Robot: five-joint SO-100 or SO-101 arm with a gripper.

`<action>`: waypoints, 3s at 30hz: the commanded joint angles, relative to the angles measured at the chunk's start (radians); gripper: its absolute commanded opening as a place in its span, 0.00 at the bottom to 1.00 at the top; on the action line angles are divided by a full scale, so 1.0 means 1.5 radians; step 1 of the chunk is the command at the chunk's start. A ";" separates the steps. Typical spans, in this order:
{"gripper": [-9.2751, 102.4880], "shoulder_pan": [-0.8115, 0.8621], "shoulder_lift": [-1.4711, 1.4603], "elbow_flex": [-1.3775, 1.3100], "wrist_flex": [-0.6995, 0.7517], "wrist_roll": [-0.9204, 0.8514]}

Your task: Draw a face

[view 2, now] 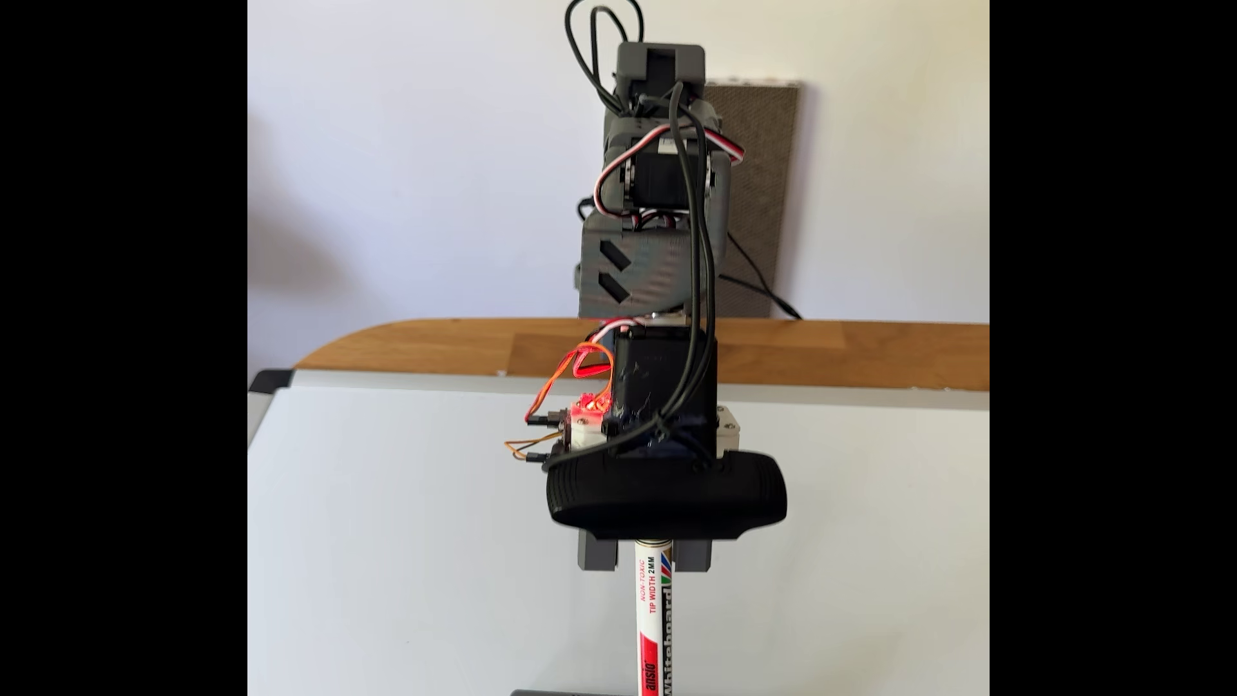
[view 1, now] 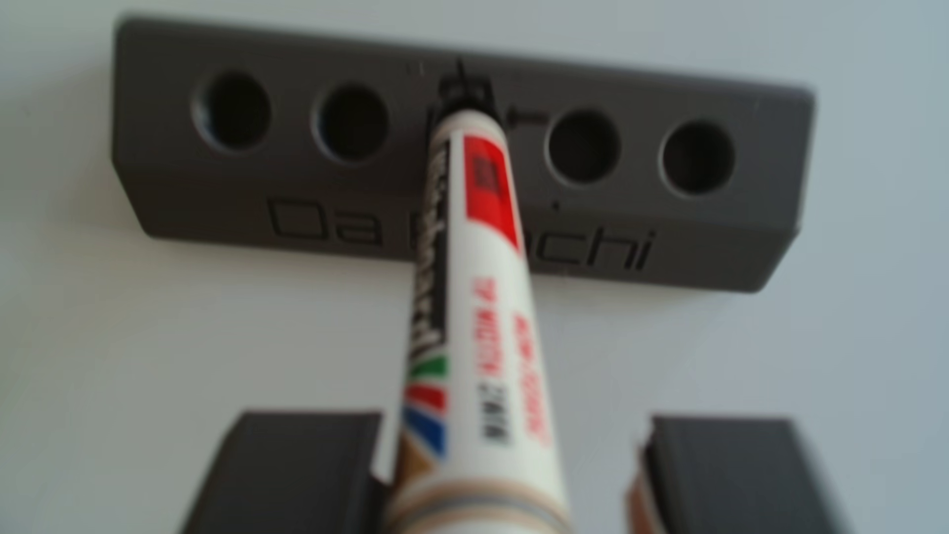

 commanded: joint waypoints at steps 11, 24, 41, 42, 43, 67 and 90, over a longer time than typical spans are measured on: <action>0.97 0.008 0.066 -0.010 -0.027 0.001; 0.97 0.011 0.066 -0.026 -0.033 -0.001; 0.97 0.029 0.065 -0.028 -0.037 -0.004; 0.97 0.029 0.065 -0.028 -0.037 -0.004; 0.97 0.029 0.065 -0.028 -0.037 -0.003; 0.87 0.019 0.065 -0.067 -0.037 -0.008; 0.84 0.016 0.057 -0.058 -0.012 -0.007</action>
